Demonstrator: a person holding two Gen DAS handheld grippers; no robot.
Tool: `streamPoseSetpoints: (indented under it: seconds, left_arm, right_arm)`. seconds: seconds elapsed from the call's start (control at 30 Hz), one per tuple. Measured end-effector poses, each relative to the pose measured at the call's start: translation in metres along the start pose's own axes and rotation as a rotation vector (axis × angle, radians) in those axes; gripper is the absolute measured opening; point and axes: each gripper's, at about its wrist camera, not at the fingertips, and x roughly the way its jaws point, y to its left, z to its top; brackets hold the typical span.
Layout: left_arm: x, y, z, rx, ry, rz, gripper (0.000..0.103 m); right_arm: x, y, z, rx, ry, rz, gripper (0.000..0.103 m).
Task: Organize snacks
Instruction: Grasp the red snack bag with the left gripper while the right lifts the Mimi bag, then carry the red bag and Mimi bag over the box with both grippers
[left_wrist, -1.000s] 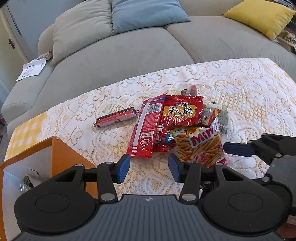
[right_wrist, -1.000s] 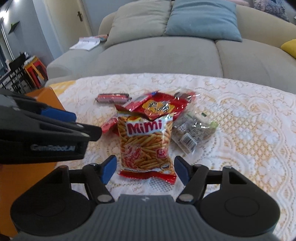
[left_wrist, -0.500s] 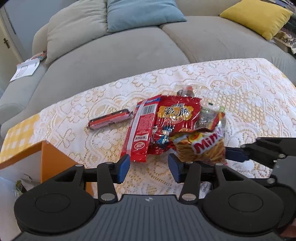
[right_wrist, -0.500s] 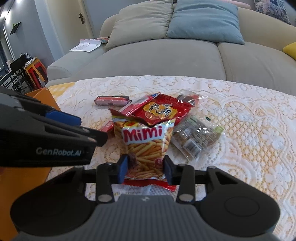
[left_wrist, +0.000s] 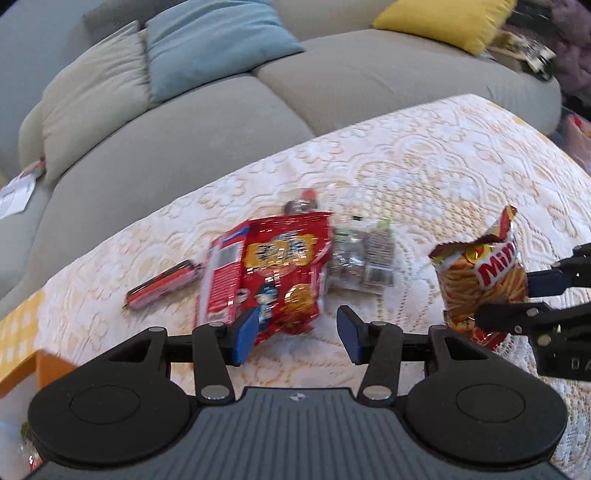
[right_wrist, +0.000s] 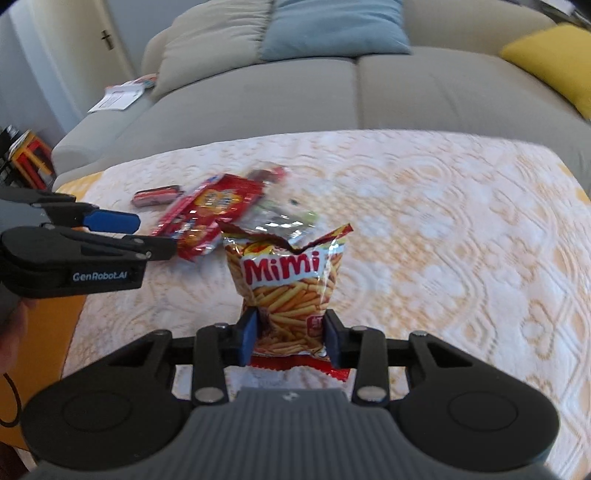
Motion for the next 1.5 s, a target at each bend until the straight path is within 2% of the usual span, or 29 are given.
streamPoseSetpoints:
  seconds: [0.17,0.3,0.4,0.53,0.63,0.7,0.77,0.83,1.03,1.33,1.5]
  left_arm:
    - [0.017,-0.021,0.001,0.116,0.011,0.073,0.059]
    - [0.032,-0.040,0.000,0.214,0.023,0.164,0.059]
    - [0.042,-0.048,0.001,0.261,0.035,0.206,0.059]
    - [0.051,-0.055,-0.001,0.306,0.035,0.263,0.058]
    - [0.055,-0.056,-0.002,0.319,0.041,0.297,0.042]
    - [0.054,-0.054,-0.004,0.314,0.034,0.295,0.039]
    - [0.051,-0.054,-0.006,0.317,0.024,0.302,0.031]
    - [0.047,-0.055,-0.006,0.315,0.013,0.310,0.029]
    - [0.023,-0.049,-0.002,0.244,-0.022,0.282,0.027]
    - [-0.025,-0.040,-0.004,0.108,-0.037,0.186,0.025]
    - [-0.053,-0.036,-0.011,0.045,-0.050,0.173,0.024]
  right_arm:
    - [0.008,-0.010,0.003,0.037,0.008,0.027,0.036]
    - [0.013,-0.018,0.009,0.056,-0.007,0.019,0.036]
    - [0.018,-0.024,0.012,0.083,0.002,0.012,0.036]
    - [0.023,-0.025,0.012,0.105,0.026,0.044,0.036]
    - [0.025,-0.022,0.012,0.092,0.028,0.045,0.036]
    - [0.026,-0.022,0.012,0.091,0.028,0.049,0.036]
    - [0.026,-0.022,0.013,0.091,0.029,0.049,0.036]
    - [0.025,-0.021,0.013,0.085,0.028,0.048,0.036]
    - [0.022,-0.017,0.013,0.055,0.019,0.042,0.036]
    - [0.010,-0.009,0.010,0.010,0.008,0.052,0.035]
    - [-0.005,-0.001,0.005,0.004,-0.005,0.066,0.035]
